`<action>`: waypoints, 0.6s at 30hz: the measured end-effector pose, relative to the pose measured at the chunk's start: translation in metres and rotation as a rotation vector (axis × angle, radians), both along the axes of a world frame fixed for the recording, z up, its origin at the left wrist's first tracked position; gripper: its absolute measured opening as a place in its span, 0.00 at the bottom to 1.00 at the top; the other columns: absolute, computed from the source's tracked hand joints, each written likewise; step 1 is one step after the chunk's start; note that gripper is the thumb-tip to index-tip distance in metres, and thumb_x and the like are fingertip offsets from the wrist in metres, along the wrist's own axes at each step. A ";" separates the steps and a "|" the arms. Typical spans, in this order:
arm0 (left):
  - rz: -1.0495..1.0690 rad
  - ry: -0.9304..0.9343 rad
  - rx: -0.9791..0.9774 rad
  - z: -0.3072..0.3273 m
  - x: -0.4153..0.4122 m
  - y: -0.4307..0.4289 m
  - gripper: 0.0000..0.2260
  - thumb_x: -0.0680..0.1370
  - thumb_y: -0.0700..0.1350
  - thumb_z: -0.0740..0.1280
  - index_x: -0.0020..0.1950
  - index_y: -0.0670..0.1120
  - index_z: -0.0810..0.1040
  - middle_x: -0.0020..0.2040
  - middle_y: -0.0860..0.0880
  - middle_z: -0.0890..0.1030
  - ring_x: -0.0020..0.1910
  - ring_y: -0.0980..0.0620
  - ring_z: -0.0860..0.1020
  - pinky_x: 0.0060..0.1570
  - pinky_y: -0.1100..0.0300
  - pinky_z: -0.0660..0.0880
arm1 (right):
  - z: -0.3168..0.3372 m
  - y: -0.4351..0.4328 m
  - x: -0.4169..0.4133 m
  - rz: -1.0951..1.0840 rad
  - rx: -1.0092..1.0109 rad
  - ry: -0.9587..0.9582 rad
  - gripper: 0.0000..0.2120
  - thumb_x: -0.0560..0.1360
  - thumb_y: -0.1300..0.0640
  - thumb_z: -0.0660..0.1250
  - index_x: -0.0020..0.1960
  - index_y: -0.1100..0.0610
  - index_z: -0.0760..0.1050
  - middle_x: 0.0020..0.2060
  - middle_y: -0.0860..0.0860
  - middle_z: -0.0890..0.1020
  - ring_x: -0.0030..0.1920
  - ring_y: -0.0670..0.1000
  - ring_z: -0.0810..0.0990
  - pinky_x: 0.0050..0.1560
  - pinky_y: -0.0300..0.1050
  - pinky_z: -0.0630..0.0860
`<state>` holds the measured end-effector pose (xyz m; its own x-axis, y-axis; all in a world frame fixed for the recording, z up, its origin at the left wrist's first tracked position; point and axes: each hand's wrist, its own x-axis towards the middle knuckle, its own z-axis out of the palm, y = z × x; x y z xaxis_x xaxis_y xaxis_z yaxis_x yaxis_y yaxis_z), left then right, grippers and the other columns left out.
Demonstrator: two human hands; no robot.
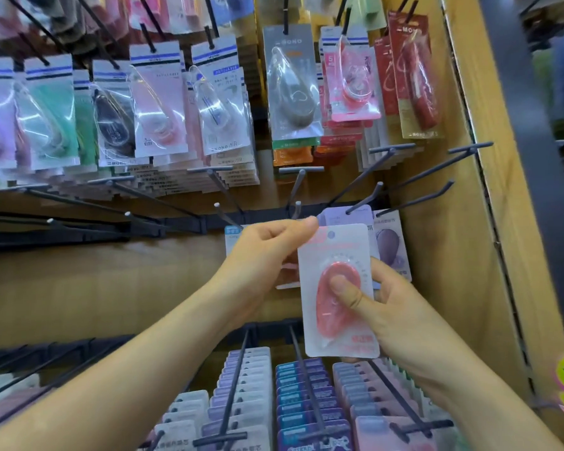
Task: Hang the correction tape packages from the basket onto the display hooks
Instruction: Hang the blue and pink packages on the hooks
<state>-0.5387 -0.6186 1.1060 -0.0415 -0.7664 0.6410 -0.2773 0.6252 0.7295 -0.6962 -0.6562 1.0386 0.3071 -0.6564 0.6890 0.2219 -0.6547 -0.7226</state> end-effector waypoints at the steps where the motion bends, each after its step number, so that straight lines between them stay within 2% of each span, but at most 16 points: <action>1: 0.016 -0.025 -0.022 0.001 0.000 0.001 0.13 0.76 0.53 0.67 0.51 0.45 0.84 0.44 0.48 0.86 0.44 0.51 0.84 0.41 0.59 0.79 | 0.000 0.001 0.001 -0.006 -0.008 0.014 0.20 0.69 0.44 0.69 0.61 0.45 0.77 0.51 0.45 0.86 0.51 0.48 0.85 0.56 0.52 0.82; 6: 0.076 -0.009 -0.117 0.000 0.001 0.003 0.06 0.75 0.46 0.71 0.49 0.45 0.84 0.43 0.49 0.86 0.43 0.50 0.85 0.39 0.59 0.81 | 0.002 0.009 0.005 -0.002 -0.012 0.044 0.17 0.73 0.44 0.66 0.61 0.41 0.75 0.51 0.44 0.86 0.52 0.47 0.85 0.55 0.51 0.82; 8: 0.104 0.024 -0.180 0.000 0.002 0.004 0.05 0.75 0.46 0.71 0.47 0.46 0.84 0.43 0.48 0.86 0.42 0.50 0.85 0.39 0.58 0.80 | 0.001 0.013 0.004 0.021 0.051 0.062 0.10 0.76 0.41 0.61 0.55 0.36 0.77 0.49 0.43 0.85 0.50 0.47 0.85 0.50 0.50 0.84; 9: 0.107 0.048 -0.215 0.002 0.003 0.006 0.04 0.75 0.46 0.71 0.47 0.47 0.83 0.43 0.49 0.86 0.42 0.50 0.85 0.39 0.57 0.80 | 0.001 0.015 0.003 0.019 0.090 0.068 0.09 0.77 0.40 0.59 0.51 0.35 0.78 0.47 0.43 0.86 0.47 0.48 0.86 0.45 0.49 0.84; 11: 0.124 0.071 -0.302 0.005 0.004 0.009 0.02 0.76 0.46 0.71 0.45 0.50 0.83 0.43 0.50 0.85 0.43 0.51 0.85 0.39 0.58 0.81 | 0.000 0.015 0.002 -0.007 0.132 0.093 0.12 0.81 0.44 0.57 0.53 0.43 0.78 0.42 0.48 0.86 0.38 0.52 0.85 0.34 0.43 0.81; 13: 0.145 0.072 -0.385 0.009 0.003 0.011 0.02 0.77 0.46 0.71 0.44 0.52 0.82 0.42 0.52 0.85 0.44 0.52 0.84 0.41 0.58 0.82 | -0.001 0.014 0.005 -0.029 0.122 0.113 0.11 0.83 0.50 0.58 0.53 0.54 0.76 0.36 0.51 0.85 0.30 0.52 0.81 0.28 0.39 0.75; 18: 0.206 0.057 -0.449 0.009 -0.002 0.011 0.03 0.77 0.46 0.70 0.45 0.54 0.80 0.44 0.54 0.85 0.46 0.54 0.84 0.43 0.58 0.83 | 0.001 0.011 0.010 -0.082 0.052 0.115 0.09 0.82 0.56 0.60 0.49 0.58 0.78 0.37 0.57 0.85 0.31 0.49 0.79 0.32 0.40 0.74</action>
